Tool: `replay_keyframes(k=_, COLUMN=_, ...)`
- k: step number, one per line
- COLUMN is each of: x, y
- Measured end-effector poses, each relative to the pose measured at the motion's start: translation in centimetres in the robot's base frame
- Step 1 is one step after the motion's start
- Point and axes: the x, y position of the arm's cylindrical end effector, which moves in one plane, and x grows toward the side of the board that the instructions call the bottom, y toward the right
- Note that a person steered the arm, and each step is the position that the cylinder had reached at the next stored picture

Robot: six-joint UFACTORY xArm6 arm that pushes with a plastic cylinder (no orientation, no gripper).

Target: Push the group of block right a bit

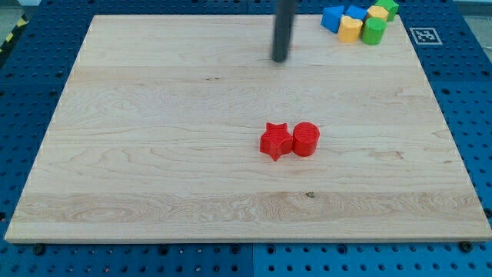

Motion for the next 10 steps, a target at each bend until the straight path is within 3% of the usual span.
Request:
replay_keyframes(k=1, x=-8.1, y=-3.6)
replay_keyframes(k=2, x=-9.1, y=-3.7)
replay_keyframes(k=10, x=-9.2, y=8.8)
